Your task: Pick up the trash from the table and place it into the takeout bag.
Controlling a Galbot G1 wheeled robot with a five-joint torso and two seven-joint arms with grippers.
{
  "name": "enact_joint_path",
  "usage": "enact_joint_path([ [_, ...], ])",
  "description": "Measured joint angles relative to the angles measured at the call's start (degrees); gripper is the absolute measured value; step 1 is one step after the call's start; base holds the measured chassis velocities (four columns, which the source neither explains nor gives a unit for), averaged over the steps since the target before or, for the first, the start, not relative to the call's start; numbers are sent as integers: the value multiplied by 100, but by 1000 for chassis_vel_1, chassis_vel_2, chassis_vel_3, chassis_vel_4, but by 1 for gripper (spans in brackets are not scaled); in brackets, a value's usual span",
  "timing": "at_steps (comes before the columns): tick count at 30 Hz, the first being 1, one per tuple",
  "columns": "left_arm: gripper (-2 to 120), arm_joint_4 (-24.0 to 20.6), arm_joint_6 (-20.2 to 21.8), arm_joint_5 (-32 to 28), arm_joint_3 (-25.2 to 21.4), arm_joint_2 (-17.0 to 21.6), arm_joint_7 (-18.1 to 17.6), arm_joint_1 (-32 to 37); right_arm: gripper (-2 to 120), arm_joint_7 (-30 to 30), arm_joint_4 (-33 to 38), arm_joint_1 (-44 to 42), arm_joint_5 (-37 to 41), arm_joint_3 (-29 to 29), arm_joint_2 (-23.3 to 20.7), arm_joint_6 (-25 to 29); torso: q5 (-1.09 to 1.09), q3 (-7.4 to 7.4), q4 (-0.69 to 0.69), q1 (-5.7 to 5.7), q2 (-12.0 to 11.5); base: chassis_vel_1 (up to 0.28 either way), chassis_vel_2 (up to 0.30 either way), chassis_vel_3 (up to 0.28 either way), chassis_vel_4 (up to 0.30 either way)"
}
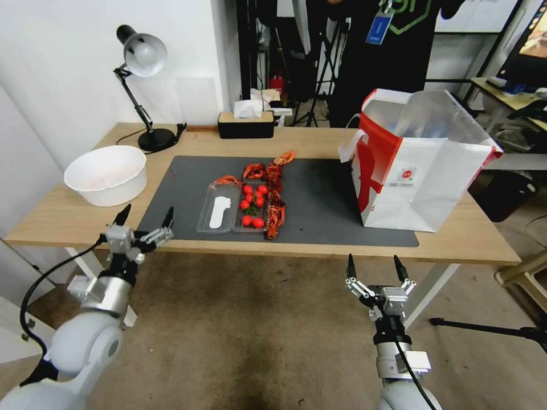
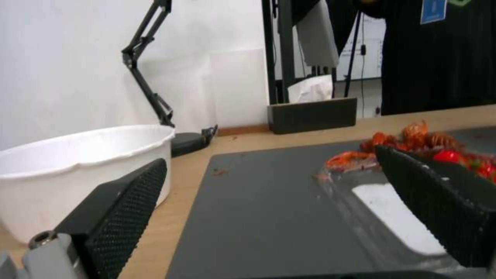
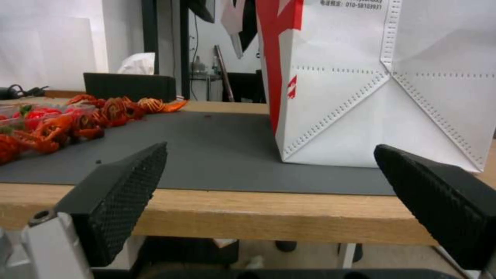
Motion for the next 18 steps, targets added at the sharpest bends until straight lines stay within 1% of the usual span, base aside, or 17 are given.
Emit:
enact_joint_path([
  [8, 100, 112, -260, 214, -54, -129, 10, 272, 100, 13, -10, -2, -2, 19, -16, -3, 0, 1, -1, 0, 0, 0, 0, 0, 0],
  [18, 100, 230, -413, 276, -21, -181, 83, 439, 100, 21, -40, -11, -2, 21, -2, -3, 0, 0, 0, 0, 0, 0, 0, 0, 0],
])
